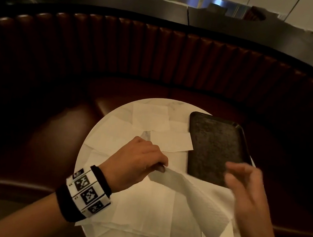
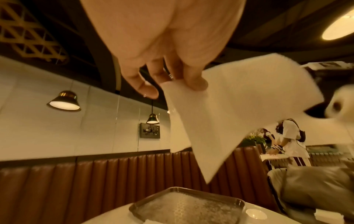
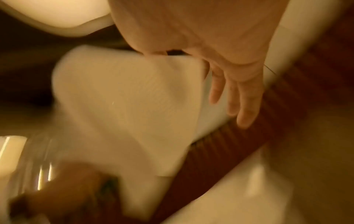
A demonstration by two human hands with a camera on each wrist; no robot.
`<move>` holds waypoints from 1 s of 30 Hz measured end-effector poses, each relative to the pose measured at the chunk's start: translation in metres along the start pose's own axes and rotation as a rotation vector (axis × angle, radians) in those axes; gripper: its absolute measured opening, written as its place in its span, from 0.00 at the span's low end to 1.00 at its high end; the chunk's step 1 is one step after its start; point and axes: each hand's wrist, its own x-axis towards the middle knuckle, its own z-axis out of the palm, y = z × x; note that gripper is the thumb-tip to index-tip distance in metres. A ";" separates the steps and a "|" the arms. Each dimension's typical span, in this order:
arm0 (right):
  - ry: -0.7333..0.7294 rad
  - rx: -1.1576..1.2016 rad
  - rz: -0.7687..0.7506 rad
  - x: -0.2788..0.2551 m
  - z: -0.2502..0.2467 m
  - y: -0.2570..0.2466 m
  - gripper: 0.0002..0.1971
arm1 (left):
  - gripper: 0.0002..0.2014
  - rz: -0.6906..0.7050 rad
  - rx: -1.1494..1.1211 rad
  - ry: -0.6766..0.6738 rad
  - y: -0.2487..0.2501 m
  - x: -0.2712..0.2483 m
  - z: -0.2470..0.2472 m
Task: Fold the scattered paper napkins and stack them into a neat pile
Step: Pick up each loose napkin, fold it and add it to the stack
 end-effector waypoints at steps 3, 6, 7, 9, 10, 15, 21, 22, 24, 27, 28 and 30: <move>-0.236 -0.686 -0.445 -0.011 0.015 -0.013 0.22 | 0.05 0.079 0.103 -0.202 0.005 0.003 -0.019; -0.472 -0.737 -0.442 -0.014 0.044 -0.029 0.32 | 0.06 0.112 0.179 -0.364 0.014 0.009 -0.034; -0.486 -0.801 -0.488 -0.013 0.054 -0.029 0.31 | 0.06 0.108 0.173 -0.383 0.016 0.010 -0.038; -0.472 -0.883 -0.547 -0.012 0.067 -0.021 0.24 | 0.06 0.106 0.138 -0.391 0.017 0.011 -0.045; -0.461 -0.862 -0.538 -0.013 0.069 -0.015 0.21 | 0.08 0.102 0.117 -0.389 0.018 0.011 -0.048; -0.427 -0.561 -0.400 -0.024 0.049 0.015 0.21 | 0.19 0.018 -0.040 -0.407 0.005 0.017 -0.060; -0.407 -0.064 0.085 -0.060 0.003 0.076 0.21 | 0.03 -0.245 -0.362 -0.395 -0.004 0.045 -0.010; -0.383 0.045 0.203 -0.066 -0.002 0.086 0.19 | 0.02 -0.303 -0.433 -0.435 -0.002 0.051 0.011; -0.336 0.216 0.406 -0.077 -0.012 0.108 0.15 | 0.02 -0.330 -0.475 -0.521 0.006 0.063 0.062; -0.238 0.257 0.592 -0.091 -0.028 0.145 0.11 | 0.02 -0.242 -0.435 -0.623 0.024 0.089 0.139; -0.179 0.244 0.622 -0.094 -0.034 0.157 0.09 | 0.01 -0.211 -0.424 -0.649 0.032 0.100 0.162; -0.040 0.226 0.678 -0.098 -0.046 0.178 0.04 | 0.03 -0.174 -0.410 -0.687 0.049 0.122 0.203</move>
